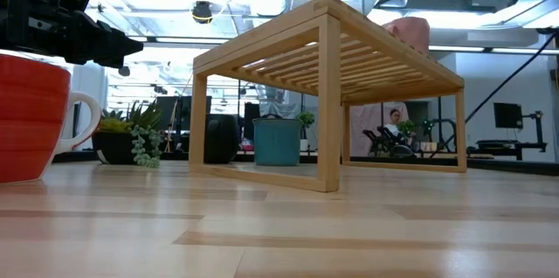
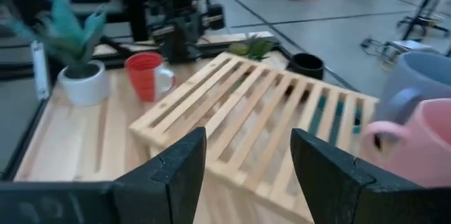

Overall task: Place coffee mugs
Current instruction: Put the orange mug on the shelf

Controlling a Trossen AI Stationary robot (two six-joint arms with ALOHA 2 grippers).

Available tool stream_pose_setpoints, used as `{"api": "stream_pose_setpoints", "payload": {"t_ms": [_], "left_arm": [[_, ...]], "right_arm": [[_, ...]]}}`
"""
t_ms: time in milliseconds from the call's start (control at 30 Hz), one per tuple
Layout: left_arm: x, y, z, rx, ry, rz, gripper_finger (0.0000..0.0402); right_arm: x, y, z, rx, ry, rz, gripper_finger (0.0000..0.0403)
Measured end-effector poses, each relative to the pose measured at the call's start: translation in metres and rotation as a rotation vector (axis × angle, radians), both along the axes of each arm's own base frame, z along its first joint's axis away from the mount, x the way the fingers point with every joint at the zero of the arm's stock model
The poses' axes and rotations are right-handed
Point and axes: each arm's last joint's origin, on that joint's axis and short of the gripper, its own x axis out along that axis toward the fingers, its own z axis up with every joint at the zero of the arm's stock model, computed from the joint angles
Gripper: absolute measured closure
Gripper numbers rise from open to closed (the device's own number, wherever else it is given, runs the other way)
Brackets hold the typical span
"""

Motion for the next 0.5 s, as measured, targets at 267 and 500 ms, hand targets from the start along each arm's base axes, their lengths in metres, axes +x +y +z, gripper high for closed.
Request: {"api": "stream_pose_setpoints", "payload": {"t_ms": [267, 500], "left_arm": [[0.000, 0.000, 0.000, 0.000, -0.001, 0.000, 0.0401], [0.000, 0.000, 0.002, -0.007, -0.024, -0.001, 0.0401]], "right_arm": [[0.003, 0.016, -0.043, -0.007, -0.050, -0.002, 0.0168], [0.006, 0.018, -0.054, -0.002, -0.071, -0.008, 0.0168]]}}
